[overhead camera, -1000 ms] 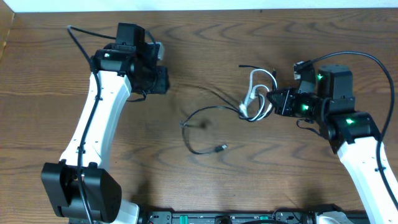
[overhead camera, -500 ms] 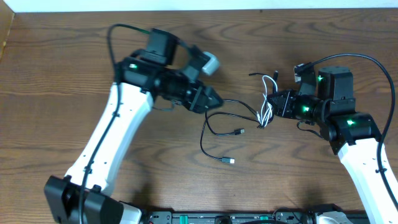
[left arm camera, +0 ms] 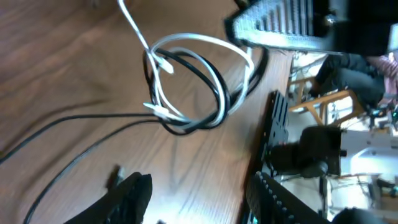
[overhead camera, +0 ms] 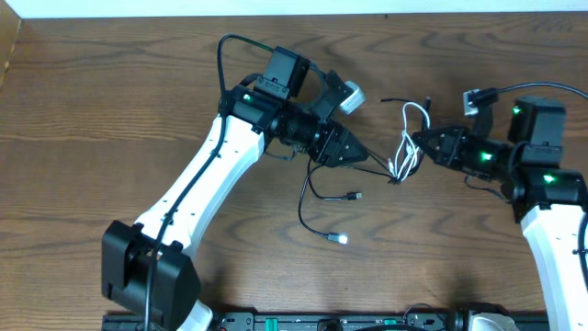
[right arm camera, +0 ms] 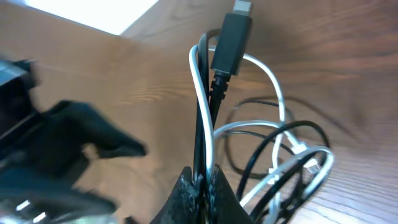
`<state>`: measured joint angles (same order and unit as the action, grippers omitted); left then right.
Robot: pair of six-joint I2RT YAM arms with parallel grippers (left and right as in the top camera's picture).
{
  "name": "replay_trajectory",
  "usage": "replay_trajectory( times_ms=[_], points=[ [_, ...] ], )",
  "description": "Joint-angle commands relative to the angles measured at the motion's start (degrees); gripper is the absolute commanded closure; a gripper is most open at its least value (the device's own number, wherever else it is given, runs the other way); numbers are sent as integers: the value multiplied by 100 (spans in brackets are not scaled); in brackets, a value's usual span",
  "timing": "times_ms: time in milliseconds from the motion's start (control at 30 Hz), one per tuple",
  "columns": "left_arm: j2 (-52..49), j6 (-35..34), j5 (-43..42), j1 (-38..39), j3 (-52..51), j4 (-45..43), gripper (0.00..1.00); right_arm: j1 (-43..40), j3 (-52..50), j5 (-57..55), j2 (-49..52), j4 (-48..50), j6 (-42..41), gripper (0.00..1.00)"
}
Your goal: Untangle cables
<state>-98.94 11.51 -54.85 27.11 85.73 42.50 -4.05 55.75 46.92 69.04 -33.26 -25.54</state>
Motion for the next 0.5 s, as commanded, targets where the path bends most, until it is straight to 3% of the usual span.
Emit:
replay_trajectory(
  times_ms=[0, 200, 333, 467],
  points=[
    [-155, -769, -240, 129, -26, -332, 46, -133, 28, 1056, 118, 96, -55, 99],
    [-404, -1530, -380, 629, -26, -1224, 46, -138, 28, 1095, 299, 173, -52, 99],
    [-597, -2133, 188, 809, -26, -1460, 51, -138, 28, 1095, 297, 243, -52, 99],
    [-787, -2439, 199, 898, -26, -1711, 53, -138, 28, 1088, 297, 243, -9, 99]
  ],
)
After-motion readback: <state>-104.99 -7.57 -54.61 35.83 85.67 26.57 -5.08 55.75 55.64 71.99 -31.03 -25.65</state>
